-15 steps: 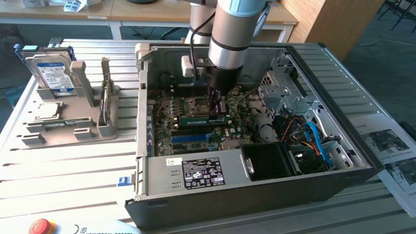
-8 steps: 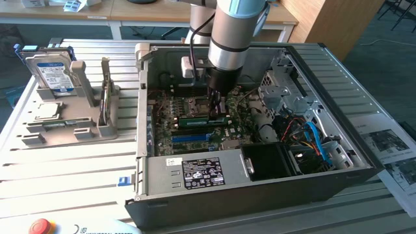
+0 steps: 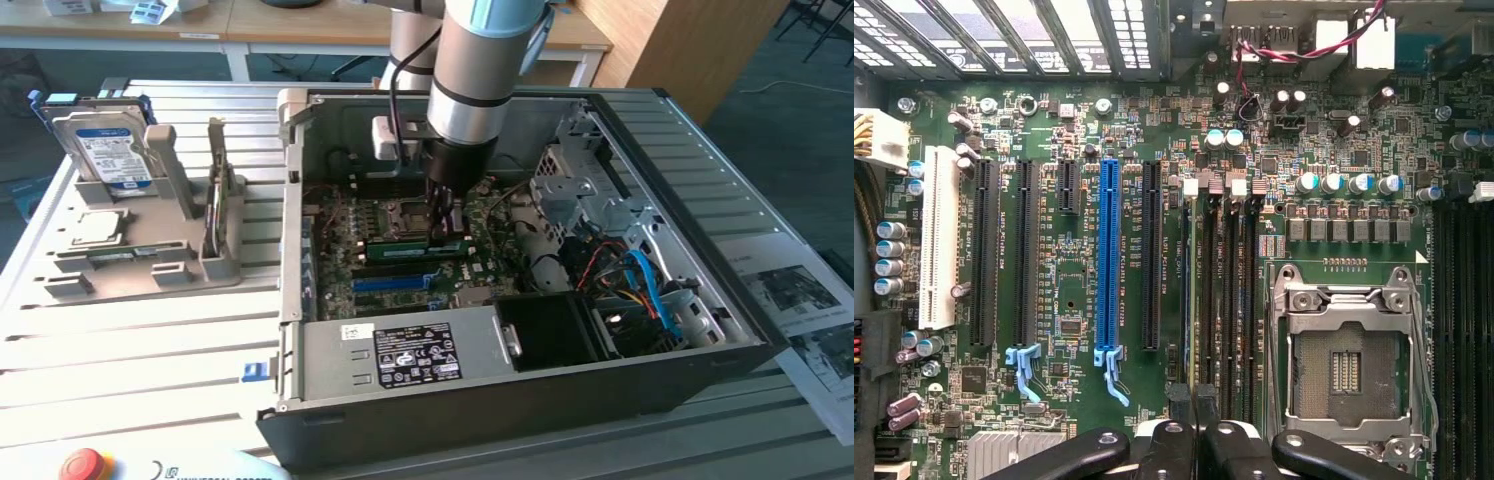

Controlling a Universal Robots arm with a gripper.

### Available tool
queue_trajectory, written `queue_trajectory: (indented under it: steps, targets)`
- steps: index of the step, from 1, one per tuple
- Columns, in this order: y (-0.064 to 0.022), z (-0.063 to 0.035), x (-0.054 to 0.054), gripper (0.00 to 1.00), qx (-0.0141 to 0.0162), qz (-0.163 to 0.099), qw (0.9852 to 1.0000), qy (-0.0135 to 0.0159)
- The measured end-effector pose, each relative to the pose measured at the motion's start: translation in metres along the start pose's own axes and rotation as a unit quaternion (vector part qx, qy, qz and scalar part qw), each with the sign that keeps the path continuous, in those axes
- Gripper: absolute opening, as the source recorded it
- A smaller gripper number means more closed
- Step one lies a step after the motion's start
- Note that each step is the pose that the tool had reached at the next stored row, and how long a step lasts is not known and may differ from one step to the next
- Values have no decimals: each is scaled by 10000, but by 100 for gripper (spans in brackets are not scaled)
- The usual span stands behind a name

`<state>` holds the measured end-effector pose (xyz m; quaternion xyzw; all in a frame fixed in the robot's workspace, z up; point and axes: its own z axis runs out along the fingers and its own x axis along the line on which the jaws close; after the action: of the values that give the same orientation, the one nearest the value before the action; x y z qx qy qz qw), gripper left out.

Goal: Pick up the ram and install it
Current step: 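Insert the ram into the slot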

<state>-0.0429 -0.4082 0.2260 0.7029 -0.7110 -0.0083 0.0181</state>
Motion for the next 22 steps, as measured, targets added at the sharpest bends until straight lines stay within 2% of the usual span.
queue_trajectory:
  steps: [6, 8, 9, 10, 11, 12, 22]
  targets:
    - [0, 0, 0, 13, 0, 0, 10000, 0]
    - [0, 0, 0, 24, 0, 0, 10000, 0]
    - [0, 0, 0, 24, 0, 0, 10000, 0]
    - [0, 0, 0, 30, 0, 0, 10000, 0]
    - [0, 0, 0, 30, 0, 0, 10000, 0]
    - [0, 0, 0, 36, 0, 0, 10000, 0]
    - [1, -25, 0, 36, 0, 0, 10000, 0]
